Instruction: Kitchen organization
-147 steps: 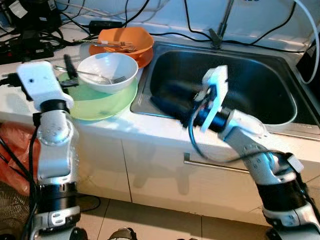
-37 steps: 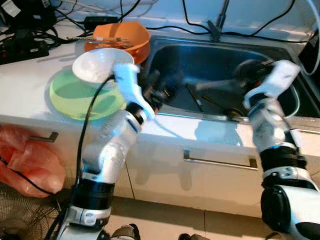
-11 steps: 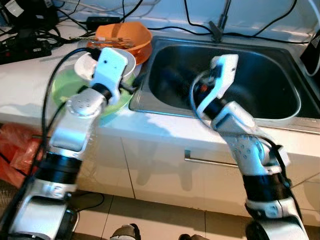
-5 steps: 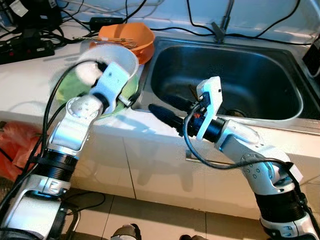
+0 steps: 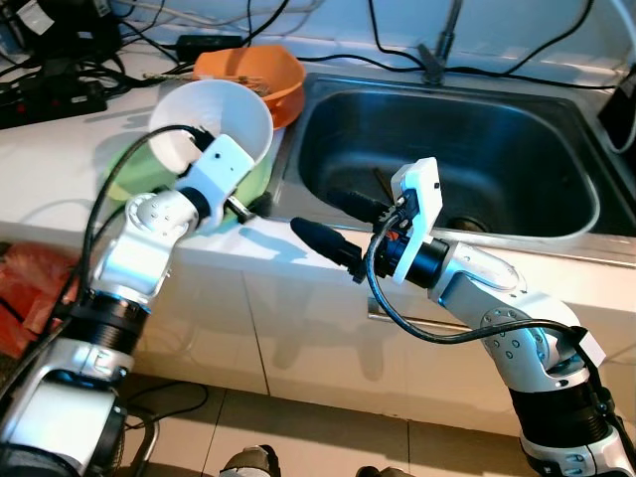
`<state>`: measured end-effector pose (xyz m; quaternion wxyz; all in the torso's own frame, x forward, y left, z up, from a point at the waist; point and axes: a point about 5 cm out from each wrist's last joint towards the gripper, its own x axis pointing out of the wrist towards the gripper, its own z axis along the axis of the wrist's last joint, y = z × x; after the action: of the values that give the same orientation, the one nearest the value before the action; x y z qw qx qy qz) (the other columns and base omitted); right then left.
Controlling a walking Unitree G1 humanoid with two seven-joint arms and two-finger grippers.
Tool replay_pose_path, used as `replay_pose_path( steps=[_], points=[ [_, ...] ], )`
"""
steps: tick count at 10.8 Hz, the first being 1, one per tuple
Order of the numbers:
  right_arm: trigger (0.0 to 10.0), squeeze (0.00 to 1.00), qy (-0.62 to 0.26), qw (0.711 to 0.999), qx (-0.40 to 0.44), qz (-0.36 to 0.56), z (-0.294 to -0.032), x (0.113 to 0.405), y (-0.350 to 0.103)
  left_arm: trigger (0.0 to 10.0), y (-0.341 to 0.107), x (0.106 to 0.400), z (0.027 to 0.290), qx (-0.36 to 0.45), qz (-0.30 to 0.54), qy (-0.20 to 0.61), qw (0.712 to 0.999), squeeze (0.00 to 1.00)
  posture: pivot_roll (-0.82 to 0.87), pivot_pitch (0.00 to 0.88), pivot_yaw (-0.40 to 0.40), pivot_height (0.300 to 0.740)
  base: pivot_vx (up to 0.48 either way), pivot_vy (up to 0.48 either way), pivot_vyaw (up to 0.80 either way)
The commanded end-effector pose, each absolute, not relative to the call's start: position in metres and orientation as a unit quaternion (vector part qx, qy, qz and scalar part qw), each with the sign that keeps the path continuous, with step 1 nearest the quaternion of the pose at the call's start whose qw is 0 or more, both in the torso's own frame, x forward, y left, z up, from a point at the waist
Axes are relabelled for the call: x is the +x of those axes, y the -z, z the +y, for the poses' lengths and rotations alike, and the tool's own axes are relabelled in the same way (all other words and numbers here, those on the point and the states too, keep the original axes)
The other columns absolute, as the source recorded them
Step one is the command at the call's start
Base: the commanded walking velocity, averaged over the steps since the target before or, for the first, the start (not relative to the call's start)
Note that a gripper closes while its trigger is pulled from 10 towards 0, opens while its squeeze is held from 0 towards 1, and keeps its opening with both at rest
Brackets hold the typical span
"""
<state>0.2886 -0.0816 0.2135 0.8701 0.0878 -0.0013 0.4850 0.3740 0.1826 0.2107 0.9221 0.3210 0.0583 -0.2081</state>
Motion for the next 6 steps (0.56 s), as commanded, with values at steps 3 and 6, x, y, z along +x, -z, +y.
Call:
replay_pose_path(
  steps=[3, 6],
  points=[
    [10.0, 0.87, -0.491, 0.868, 0.076, -0.010, -0.0799, 0.2858, -0.2172, 0.5, -0.2173, 0.3764, 0.1972, 0.352, 0.068, 0.189, 0.914, 0.00, 0.03, 0.110, 0.017, 0.740, 0.000, 0.000, 0.00],
    [10.0, 0.82, -0.491, 0.868, 0.075, -0.010, -0.0796, 0.2865, -0.2164, 0.0, -0.2202, 0.3774, 0.1977, 0.345, 0.063, 0.188, 0.918, 0.00, 0.04, 0.109, 0.015, 0.740, 0.000, 0.000, 0.00]
  ],
)
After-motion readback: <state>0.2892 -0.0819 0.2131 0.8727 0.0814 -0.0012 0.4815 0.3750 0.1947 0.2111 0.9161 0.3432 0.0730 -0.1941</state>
